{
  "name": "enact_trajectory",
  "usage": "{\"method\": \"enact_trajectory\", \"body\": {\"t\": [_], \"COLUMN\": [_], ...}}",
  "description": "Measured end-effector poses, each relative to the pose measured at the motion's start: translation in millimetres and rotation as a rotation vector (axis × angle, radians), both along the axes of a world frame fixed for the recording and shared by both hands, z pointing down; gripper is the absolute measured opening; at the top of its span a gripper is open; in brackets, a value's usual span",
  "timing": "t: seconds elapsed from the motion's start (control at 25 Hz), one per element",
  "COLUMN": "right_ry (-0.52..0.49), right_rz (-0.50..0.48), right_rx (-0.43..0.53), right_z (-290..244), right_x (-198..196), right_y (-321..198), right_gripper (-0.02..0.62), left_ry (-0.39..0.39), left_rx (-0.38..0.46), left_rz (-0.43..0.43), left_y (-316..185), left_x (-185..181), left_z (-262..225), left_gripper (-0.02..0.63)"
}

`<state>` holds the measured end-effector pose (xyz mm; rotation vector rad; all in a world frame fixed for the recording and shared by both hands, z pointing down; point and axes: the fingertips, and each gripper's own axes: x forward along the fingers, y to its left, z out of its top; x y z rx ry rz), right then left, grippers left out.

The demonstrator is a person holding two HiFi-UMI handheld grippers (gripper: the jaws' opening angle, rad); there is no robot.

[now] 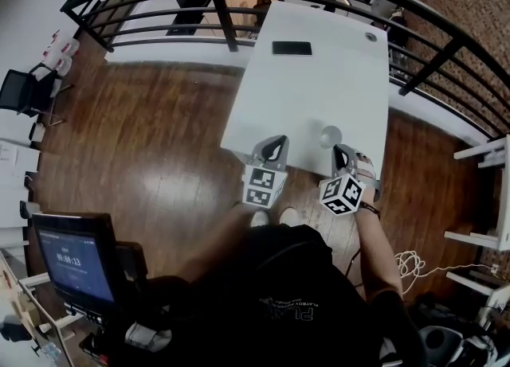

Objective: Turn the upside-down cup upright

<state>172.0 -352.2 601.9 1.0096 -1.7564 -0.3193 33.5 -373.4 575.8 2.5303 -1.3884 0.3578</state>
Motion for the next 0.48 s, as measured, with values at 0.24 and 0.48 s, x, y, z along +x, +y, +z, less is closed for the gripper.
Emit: {"method": "enact_trajectory", "body": {"t": [0.24, 0.48], "right_ry": [-0.324, -0.784], "right_rz": [0.162, 0.367], "right_rx": [0.099, 0.167], "right_z": [-37, -56], "right_x": [8, 25], "right_y": [1, 26], "right_gripper": [0.014, 0.014], "left_ry": [0.025, 0.059], "left_rx": [-0.01, -0.033], "left_rz": [-0.001, -0.034], "left_y": [-4, -4], "left_x": [-1, -8], "left_z": [3, -2], "left_gripper": [-0.005, -0.005]}}
